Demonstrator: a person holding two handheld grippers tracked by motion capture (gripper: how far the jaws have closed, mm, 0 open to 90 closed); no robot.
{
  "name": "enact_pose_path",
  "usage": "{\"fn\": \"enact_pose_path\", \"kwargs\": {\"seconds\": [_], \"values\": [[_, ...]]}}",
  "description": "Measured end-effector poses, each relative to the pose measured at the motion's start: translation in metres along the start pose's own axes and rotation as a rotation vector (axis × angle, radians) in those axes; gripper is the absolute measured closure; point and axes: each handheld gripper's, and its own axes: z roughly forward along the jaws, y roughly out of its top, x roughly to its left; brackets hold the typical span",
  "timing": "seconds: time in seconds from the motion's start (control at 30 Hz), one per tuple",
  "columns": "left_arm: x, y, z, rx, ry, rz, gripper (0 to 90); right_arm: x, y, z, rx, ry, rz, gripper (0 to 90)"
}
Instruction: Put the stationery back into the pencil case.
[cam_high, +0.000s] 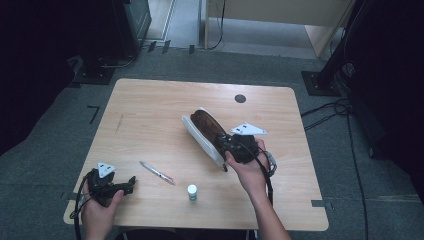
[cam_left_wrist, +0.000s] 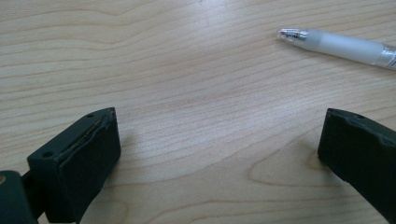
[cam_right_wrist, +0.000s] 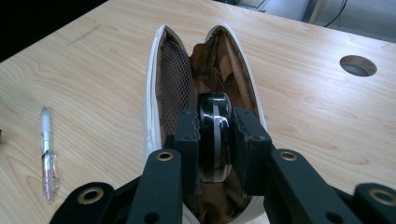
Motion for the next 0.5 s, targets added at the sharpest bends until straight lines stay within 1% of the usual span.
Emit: {"fn": "enact_pose_path", "kwargs": {"seconds": [0.03,0.13,0.2,0.23,0.37,0.47,0.5], "values": [[0.000,0.000,0.000,0.000,0.000,0.001,0.0,0.000,0.002,0.003,0.009,0.006,0.000,73.9],[0.000,0.000,0.000,0.001,0.000,0.001,0.0,0.000,0.004,0.007,0.017,0.003,-0.007,73.9],[0.000,0.000,0.000,0.002,0.000,0.004,0.0,0.000,0.005,0.012,0.023,0.004,-0.006,73.9],[0.000,0.000,0.000,0.001,0.000,0.003,0.0,-0.001,0.006,0.014,0.026,0.001,0.004,73.9],[0.000,0.000,0.000,0.000,0.000,0.000,0.0,-0.002,0.007,0.025,0.047,-0.005,-0.002,73.8],[0.000,0.000,0.000,0.001,-0.001,0.000,0.0,-0.002,0.007,0.028,0.057,-0.004,0.001,73.7],[0.000,0.000,0.000,0.000,0.000,-0.001,0.0,-0.002,0.007,0.032,0.062,-0.008,0.004,73.4]]}}
